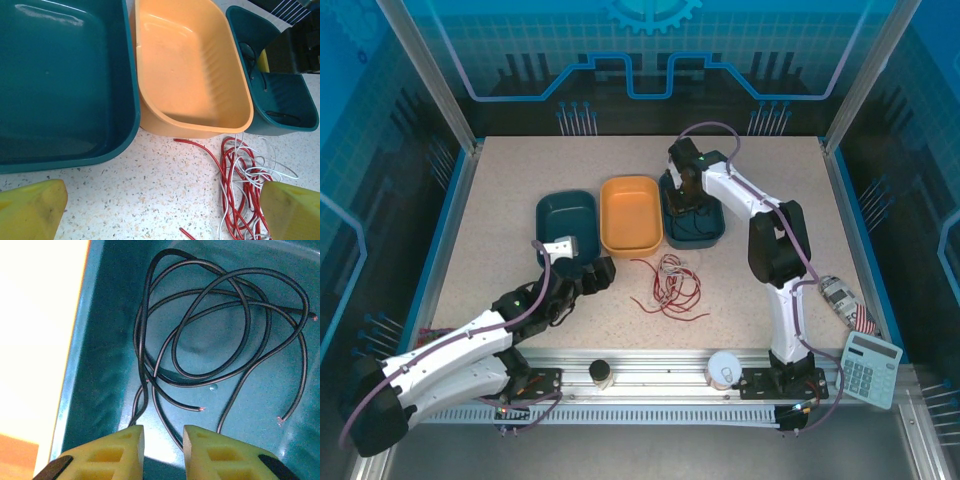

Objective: Untangle the cables

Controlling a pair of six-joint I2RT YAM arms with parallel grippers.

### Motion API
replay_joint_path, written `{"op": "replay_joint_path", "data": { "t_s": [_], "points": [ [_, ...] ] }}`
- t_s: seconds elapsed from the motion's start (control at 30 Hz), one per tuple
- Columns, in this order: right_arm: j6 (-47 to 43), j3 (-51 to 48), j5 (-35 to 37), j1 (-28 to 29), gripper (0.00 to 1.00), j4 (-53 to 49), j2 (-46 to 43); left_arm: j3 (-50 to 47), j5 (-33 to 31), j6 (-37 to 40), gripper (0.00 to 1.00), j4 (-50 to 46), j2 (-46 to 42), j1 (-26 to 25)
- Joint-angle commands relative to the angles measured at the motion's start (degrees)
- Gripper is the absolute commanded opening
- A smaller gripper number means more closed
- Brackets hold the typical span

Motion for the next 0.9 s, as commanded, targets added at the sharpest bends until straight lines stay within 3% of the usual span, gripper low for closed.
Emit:
{"op": "replay_joint_path", "data": {
  "t_s": [0.0,0.3,0.6,0.8,0.87],
  "points": [
    [0.4,-1.25,-2.29,-0.63,0.28,0.34,-2.18,2.22,1.28,2.18,0.99,1.19,-0.17,0.36],
    [2.74,-12.12,-3.08,-0.05,0.32,4.77,-13.49,4.28,7.37,6.24,0.99,4.64,2.32,0.35],
    [7.48,-27.59,3.04,0.38,0.42,8.49,-32.0,15.17,16.43,16.2,0.98,7.74,18.95,-2.81],
    [9.53,-35.48,7.92,0.0,0.54,9.05,-41.64,26.26,21.33,25.93,0.89,1.19,31.17,-5.45],
    [10.11,-38.0,8.3,-0.27,0.67,9.65,-44.32,28.5,22.17,28.71,0.88,-0.2,34.06,-6.37]
  ]
}}
